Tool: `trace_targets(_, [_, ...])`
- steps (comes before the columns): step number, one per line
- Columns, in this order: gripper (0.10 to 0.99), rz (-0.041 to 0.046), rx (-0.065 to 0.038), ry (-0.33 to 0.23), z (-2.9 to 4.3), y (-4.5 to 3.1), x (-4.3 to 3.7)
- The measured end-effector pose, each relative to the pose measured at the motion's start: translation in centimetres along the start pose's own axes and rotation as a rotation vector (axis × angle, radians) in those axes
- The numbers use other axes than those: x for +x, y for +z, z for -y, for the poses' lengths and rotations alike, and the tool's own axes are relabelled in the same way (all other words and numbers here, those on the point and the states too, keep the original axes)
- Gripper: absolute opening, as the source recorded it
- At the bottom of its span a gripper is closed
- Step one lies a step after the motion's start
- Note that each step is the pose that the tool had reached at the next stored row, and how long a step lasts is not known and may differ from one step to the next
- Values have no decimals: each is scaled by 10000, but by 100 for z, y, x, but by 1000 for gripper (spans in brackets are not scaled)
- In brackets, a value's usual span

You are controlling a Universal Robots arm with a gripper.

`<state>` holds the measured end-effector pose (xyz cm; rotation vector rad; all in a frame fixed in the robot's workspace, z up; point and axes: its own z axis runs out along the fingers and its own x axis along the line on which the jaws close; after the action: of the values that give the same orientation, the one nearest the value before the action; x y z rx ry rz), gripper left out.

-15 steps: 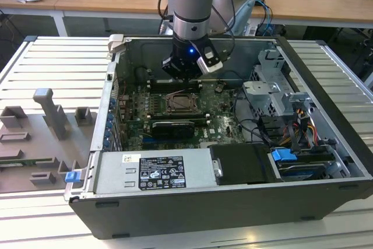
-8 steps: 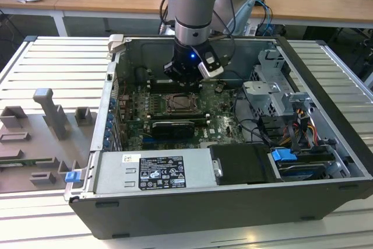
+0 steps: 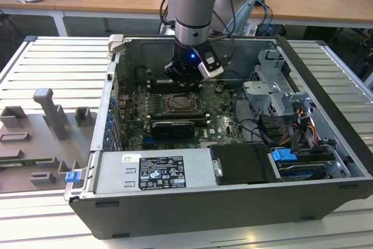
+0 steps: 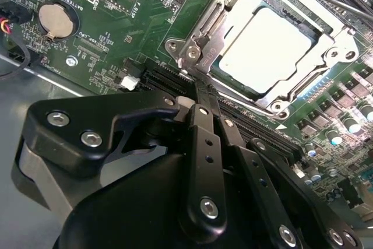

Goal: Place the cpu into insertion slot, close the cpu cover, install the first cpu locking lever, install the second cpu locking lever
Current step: 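Install the first cpu locking lever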

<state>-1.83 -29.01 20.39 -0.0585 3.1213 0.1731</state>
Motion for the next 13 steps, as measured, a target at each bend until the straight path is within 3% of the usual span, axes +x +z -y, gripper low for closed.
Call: trace_targets(13, [106,-7,56,0,2,4,-5])
